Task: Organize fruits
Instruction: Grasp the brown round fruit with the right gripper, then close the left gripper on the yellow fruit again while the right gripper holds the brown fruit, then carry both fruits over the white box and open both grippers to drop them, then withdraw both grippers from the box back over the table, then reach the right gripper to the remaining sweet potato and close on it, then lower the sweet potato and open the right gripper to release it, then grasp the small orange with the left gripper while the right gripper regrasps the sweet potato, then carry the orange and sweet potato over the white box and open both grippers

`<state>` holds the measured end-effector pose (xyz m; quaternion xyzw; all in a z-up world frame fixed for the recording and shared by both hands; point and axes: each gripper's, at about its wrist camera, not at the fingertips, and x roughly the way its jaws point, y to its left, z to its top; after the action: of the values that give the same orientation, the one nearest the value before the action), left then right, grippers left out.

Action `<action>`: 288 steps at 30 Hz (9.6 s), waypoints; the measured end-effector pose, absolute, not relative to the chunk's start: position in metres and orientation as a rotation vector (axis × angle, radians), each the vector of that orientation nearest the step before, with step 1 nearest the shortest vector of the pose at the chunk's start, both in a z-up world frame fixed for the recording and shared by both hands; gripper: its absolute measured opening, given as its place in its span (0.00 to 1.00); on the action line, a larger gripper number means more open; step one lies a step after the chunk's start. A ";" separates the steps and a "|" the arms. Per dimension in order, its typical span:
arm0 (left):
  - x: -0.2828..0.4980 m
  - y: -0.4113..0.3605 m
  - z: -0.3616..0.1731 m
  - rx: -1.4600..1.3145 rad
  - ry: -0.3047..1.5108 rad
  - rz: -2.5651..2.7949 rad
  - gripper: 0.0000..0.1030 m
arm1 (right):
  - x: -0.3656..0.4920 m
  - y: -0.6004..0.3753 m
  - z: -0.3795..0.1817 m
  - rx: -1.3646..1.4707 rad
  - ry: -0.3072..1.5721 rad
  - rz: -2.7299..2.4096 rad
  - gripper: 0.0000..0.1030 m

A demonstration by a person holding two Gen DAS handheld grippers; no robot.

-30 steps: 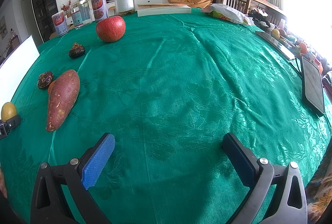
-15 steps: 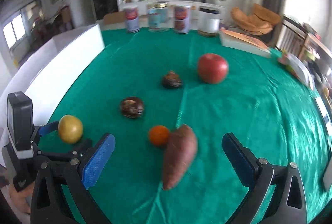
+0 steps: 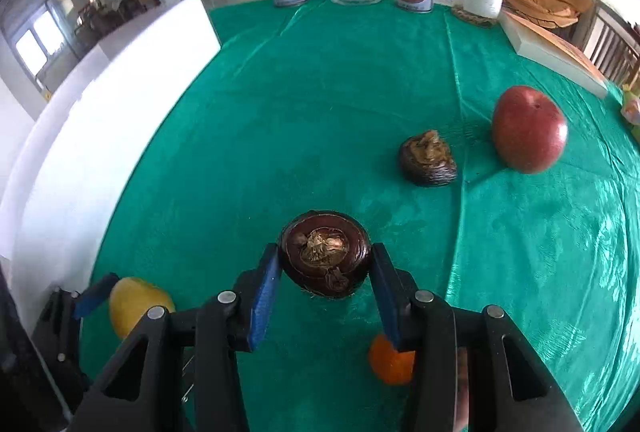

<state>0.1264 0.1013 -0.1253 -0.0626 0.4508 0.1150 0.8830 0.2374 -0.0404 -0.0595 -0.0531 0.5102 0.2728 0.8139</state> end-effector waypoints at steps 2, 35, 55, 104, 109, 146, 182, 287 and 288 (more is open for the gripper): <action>0.126 0.101 -0.125 -0.130 0.938 0.240 0.99 | 0.236 -0.075 -0.044 -0.050 1.064 0.564 0.43; 0.126 0.101 -0.126 -0.133 0.937 0.227 0.99 | 0.138 -0.239 -0.096 -0.059 0.929 0.246 0.81; 0.130 0.096 -0.109 -0.113 0.961 0.111 0.68 | 0.146 -0.246 -0.089 0.078 0.911 0.330 0.81; 0.017 0.217 -0.002 -0.396 0.808 0.342 0.91 | 0.102 0.006 0.019 -0.161 0.802 0.626 0.88; 0.043 0.143 0.003 -0.288 0.829 0.168 0.91 | 0.125 -0.085 -0.010 -0.171 0.837 0.380 0.88; 0.128 0.035 -0.126 -0.074 0.923 0.123 0.94 | 0.140 -0.226 -0.098 0.018 0.890 0.101 0.88; 0.132 0.033 -0.127 -0.066 0.932 0.119 0.98 | 0.195 -0.197 -0.079 -0.118 1.143 0.241 0.41; 0.039 0.328 -0.051 -0.510 0.964 0.459 0.57 | 0.110 0.221 0.005 -0.222 1.108 1.026 0.42; 0.038 0.328 -0.048 -0.501 0.956 0.479 0.63 | 0.113 0.217 0.007 -0.203 1.103 1.032 0.45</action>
<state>0.0378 0.3280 -0.0484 -0.2363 0.4508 0.2259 0.8306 0.1128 0.2175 0.0068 -0.0919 0.4996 0.4675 0.7235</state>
